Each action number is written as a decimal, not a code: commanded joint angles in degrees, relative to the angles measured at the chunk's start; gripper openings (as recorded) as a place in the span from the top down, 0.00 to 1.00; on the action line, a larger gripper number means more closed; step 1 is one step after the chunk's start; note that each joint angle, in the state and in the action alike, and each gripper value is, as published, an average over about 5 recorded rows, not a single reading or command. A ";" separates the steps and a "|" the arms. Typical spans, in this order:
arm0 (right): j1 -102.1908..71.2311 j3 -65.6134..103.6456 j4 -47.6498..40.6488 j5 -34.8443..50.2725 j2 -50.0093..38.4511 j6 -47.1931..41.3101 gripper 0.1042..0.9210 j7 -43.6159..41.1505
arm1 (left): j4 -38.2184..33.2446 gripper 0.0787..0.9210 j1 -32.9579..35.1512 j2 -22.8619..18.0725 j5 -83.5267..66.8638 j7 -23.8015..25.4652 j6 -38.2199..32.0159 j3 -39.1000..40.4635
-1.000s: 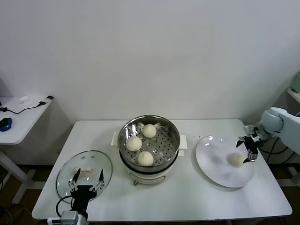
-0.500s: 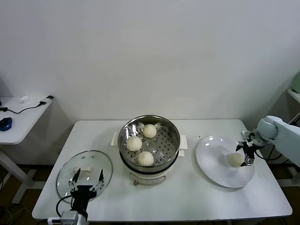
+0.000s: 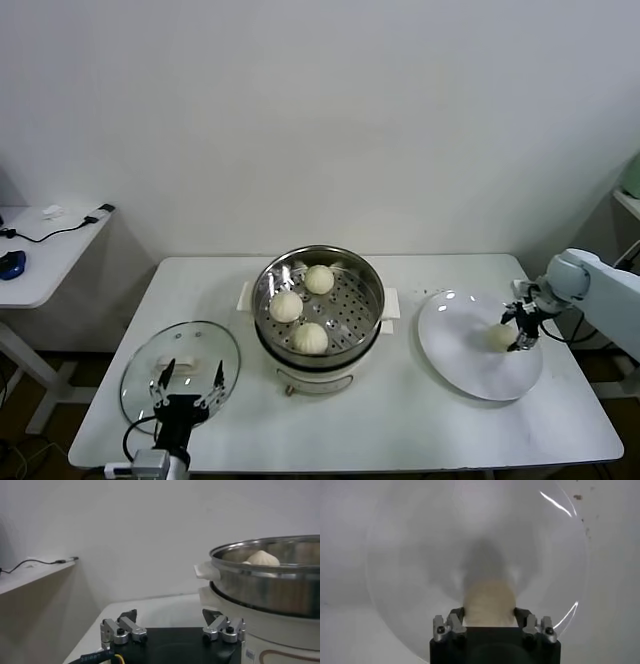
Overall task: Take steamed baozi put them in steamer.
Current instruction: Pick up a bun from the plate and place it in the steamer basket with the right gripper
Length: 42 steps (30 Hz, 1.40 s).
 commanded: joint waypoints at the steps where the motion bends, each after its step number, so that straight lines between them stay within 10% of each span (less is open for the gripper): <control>1: 18.29 -12.09 8.28 9.79 -1.91 -1.45 0.31 -1.38 | -0.20 0.12 0.08 0.15 0.04 0.05 -0.09 0.20; 17: 47.77 -29.80 40.16 50.08 14.28 -18.79 0.31 15.11 | -1.56 0.12 0.15 0.81 0.02 0.52 0.76 0.51; 42: 27.44 -30.35 25.21 39.34 24.25 -23.93 0.31 21.57 | -1.10 0.12 0.73 0.09 0.25 0.76 0.15 0.20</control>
